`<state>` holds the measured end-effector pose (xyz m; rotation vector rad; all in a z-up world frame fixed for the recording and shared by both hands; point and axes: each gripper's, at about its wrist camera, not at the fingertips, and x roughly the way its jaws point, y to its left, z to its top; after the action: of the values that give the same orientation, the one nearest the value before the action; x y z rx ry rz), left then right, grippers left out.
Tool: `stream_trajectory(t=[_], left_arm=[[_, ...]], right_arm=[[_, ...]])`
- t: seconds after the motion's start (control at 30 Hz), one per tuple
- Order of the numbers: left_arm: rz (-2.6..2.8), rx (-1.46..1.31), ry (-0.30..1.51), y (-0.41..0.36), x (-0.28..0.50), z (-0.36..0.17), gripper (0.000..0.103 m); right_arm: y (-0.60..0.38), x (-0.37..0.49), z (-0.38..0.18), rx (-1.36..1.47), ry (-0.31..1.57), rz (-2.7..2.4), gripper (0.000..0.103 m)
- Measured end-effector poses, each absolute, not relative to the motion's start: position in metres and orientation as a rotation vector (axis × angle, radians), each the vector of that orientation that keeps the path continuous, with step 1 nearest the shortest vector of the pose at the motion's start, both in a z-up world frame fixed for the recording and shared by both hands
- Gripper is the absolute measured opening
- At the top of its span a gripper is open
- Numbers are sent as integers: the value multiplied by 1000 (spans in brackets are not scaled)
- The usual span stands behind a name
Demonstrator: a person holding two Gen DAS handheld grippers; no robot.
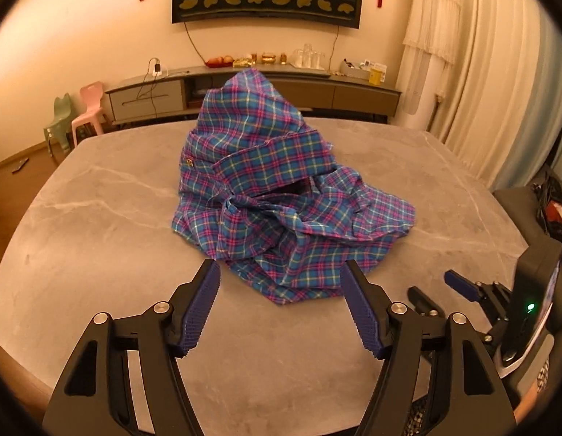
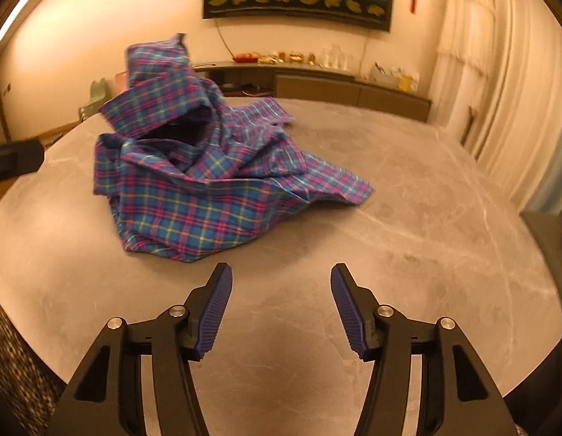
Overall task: Fold clothes
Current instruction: 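Grasp the plaid shirt with both grippers and lift it off the table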
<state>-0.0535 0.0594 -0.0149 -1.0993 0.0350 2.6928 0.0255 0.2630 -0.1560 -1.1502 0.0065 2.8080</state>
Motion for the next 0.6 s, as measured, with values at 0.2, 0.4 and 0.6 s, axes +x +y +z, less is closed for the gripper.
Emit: stream_trajectory(t=[0.2, 0.4, 0.6], left_arm=[[2721, -1116, 100, 56, -83, -25, 75], [2810, -1056, 258, 51, -127, -33, 80], [2773, -1057, 365, 60, -194, -54, 30]], right_arm=[[273, 12, -165, -1212, 96, 2784, 58], [274, -6, -165, -1247, 117, 2787, 58], [264, -55, -155, -1245, 102, 2824, 62]])
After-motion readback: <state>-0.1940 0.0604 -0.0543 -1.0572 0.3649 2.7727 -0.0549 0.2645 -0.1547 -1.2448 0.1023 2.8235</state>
